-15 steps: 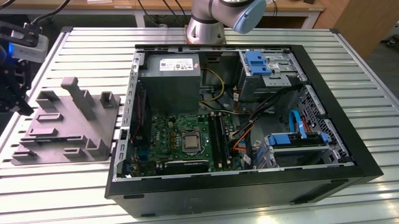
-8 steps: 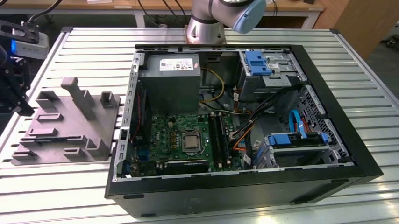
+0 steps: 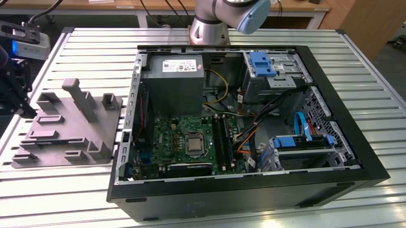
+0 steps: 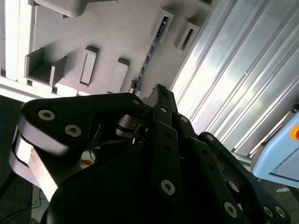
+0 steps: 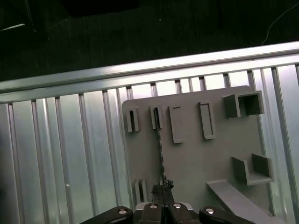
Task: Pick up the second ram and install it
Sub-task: 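Pick up the second ram and move it above second insertion slot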
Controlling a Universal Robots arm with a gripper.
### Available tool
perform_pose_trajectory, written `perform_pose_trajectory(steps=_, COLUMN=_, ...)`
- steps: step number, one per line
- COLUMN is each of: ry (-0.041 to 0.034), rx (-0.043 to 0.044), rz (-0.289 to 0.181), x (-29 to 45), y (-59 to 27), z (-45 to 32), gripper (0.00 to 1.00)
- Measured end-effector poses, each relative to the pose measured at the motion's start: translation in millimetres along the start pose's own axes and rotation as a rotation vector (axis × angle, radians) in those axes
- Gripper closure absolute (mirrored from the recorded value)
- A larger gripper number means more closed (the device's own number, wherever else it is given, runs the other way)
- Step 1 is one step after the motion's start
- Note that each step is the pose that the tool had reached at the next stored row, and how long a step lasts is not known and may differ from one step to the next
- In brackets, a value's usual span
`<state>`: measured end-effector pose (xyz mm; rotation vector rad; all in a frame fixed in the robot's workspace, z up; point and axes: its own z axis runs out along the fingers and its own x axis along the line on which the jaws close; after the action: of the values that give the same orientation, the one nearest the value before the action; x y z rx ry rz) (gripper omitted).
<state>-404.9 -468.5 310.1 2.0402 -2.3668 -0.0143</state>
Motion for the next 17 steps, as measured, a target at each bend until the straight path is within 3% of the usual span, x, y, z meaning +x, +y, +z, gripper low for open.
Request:
perform_pose_trajectory(steps=5, ry=-0.0022, rx=0.0151, rz=-0.001, x=0.0, y=-0.1, z=5.6, gripper=0.90)
perform_pose_trajectory(steps=13, ry=-0.0024, rx=0.0163, rz=-0.006, x=-0.1, y=-0.1, z=19.1, gripper=0.90)
perform_pose_trajectory(steps=17, ry=-0.0020, rx=0.0159, rz=-0.006, x=-0.1, y=-0.1, z=20.1, gripper=0.90)
